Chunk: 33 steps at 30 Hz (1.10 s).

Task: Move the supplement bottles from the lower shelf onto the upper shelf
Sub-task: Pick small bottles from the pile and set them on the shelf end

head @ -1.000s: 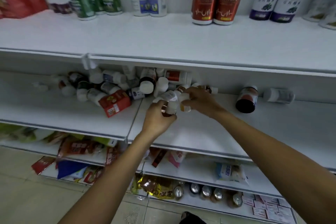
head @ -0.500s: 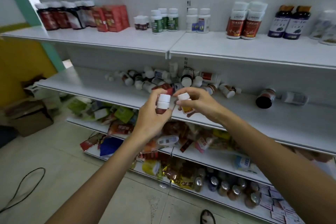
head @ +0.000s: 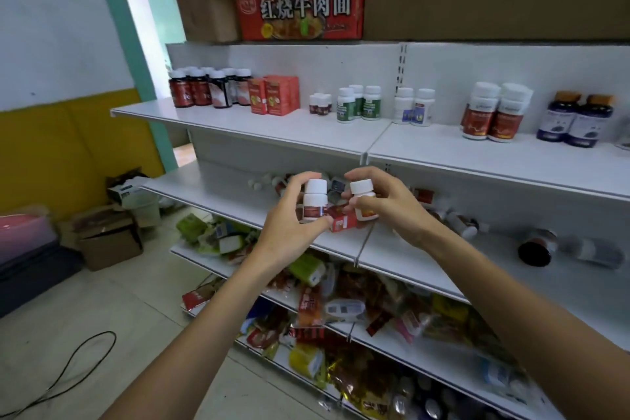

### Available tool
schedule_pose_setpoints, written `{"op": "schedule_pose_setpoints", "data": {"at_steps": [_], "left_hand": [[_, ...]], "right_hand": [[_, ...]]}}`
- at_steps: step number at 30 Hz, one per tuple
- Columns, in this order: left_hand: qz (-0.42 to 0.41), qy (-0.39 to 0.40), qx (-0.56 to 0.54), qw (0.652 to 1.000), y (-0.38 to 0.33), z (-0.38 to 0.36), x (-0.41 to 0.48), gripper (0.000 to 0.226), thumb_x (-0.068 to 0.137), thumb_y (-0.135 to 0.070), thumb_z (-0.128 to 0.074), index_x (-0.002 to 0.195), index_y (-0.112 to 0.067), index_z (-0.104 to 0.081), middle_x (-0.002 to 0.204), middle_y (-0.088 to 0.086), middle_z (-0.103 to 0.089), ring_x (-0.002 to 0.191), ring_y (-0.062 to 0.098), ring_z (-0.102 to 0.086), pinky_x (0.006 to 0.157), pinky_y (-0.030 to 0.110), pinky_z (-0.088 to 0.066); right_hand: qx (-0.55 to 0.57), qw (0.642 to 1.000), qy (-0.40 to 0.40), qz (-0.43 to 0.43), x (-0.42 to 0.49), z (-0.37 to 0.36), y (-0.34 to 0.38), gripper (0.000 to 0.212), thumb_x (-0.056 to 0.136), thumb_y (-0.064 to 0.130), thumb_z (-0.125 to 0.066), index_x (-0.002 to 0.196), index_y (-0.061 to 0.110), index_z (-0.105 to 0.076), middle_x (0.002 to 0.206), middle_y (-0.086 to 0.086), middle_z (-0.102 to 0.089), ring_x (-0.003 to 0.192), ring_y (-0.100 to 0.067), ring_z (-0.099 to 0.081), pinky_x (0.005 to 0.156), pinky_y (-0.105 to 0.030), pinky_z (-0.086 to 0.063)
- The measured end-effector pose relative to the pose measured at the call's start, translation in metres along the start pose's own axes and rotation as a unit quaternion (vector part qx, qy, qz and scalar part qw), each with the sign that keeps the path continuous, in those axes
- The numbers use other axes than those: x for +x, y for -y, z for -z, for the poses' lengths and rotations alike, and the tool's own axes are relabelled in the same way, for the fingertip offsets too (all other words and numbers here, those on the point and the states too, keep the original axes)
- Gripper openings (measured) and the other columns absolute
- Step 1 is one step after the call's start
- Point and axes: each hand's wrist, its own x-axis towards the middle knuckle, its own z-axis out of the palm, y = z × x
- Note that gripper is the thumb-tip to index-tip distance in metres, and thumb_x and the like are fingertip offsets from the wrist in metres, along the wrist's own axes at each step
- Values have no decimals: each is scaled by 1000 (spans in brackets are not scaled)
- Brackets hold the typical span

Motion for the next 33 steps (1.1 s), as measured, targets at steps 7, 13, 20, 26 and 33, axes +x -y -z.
{"op": "schedule_pose_setpoints", "data": {"at_steps": [7, 13, 20, 26, 33], "left_hand": [[4, -35, -4, 999, 11, 39, -1, 58, 77, -8, -72, 105, -51, -43, 102, -9, -57, 92, 17, -61, 80, 32, -52], [21, -59, -4, 998, 33, 59, 16, 60, 77, -5, -71, 101, -52, -44, 101, -3, -59, 93, 22, -64, 83, 42, -55], [22, -54, -15, 998, 73, 73, 82, 49, 77, -12, -72, 105, -44, -48, 93, -7, -60, 87, 15, -62, 82, 32, -50], [-8, -16, 6, 1000, 94, 82, 188, 50, 79, -5, -68, 102, -44, -45, 94, -3, -56, 90, 27, -60, 78, 32, -49], [-48, 22, 27, 998, 116, 83, 303, 55, 74, -3, -72, 99, -44, -47, 103, -2, -59, 94, 22, -64, 87, 36, -53]], "right_hand": [[46, 999, 28, -6, 31, -40, 6, 11, 92, 10, -56, 101, 13, -60, 90, -7, -65, 78, -15, -65, 57, -26, -53], [31, 999, 40, -3, 66, -60, -1, 12, 91, 14, -58, 103, 11, -61, 90, -7, -64, 78, -14, -65, 57, -27, -54], [-33, 998, 30, 43, 146, -58, -17, 17, 87, 8, -63, 102, 15, -60, 83, -1, -64, 72, -8, -63, 58, -19, -49], [-116, 990, -15, 81, 239, -17, -18, 19, 85, 8, -63, 97, 23, -60, 92, -10, -66, 77, -16, -62, 59, -26, -54], [-163, 984, -50, 59, 304, 20, -23, 23, 81, 16, -72, 100, 19, -58, 80, -1, -61, 65, -12, -57, 60, -29, -55]]}}
